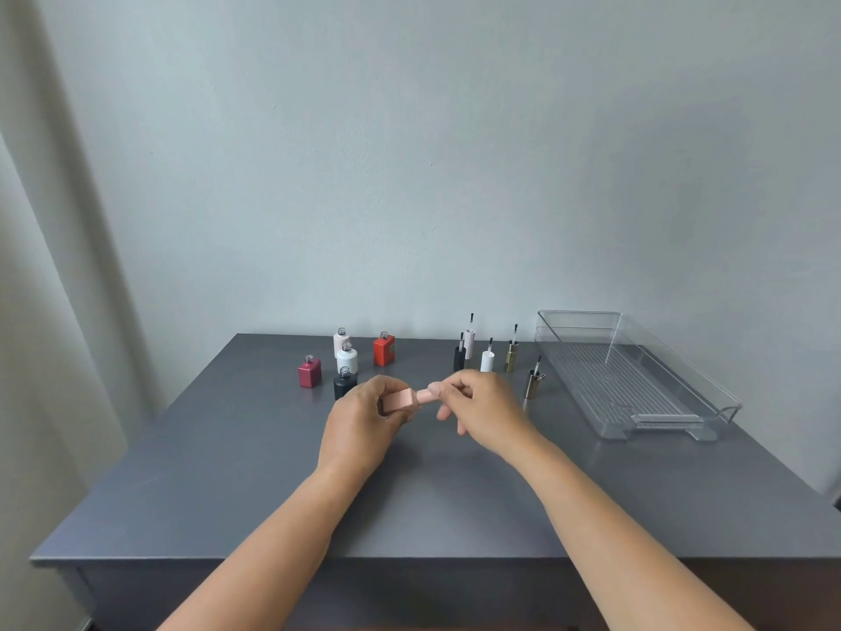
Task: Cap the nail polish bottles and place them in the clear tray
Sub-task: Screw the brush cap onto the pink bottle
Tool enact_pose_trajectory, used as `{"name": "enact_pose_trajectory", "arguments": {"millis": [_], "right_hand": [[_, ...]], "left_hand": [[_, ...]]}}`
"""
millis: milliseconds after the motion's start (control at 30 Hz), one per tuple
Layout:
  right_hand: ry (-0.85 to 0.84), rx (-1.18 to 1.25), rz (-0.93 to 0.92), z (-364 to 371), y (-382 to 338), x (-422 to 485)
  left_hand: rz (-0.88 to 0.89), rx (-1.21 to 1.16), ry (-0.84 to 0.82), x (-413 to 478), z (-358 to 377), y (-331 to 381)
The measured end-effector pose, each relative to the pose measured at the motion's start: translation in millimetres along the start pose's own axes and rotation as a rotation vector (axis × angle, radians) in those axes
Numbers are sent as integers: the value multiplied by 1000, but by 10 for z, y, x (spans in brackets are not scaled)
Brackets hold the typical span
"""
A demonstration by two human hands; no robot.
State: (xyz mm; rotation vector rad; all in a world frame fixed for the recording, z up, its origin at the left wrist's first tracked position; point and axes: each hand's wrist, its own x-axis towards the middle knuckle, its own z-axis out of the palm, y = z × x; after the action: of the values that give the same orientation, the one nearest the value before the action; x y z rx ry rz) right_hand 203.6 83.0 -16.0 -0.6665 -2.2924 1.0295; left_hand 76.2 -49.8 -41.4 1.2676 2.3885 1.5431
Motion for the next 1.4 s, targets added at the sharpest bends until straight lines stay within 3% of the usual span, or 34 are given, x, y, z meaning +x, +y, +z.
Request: {"name": "enact_pose_trajectory", "arguments": {"millis": [200,500,767,1400], "right_hand": [[-38,-72,84,-67,6,-5],[2,-20,9,-58,8,2],[-82,31,32,-21,8,-11],[-21,-157,-66,-17,66,26]], "left_hand": [[25,39,-14,6,12,34],[23,32,-4,-4,19,12],[16,16,0,-11,-19,-7],[45,28,-23,-20,1,12]]}}
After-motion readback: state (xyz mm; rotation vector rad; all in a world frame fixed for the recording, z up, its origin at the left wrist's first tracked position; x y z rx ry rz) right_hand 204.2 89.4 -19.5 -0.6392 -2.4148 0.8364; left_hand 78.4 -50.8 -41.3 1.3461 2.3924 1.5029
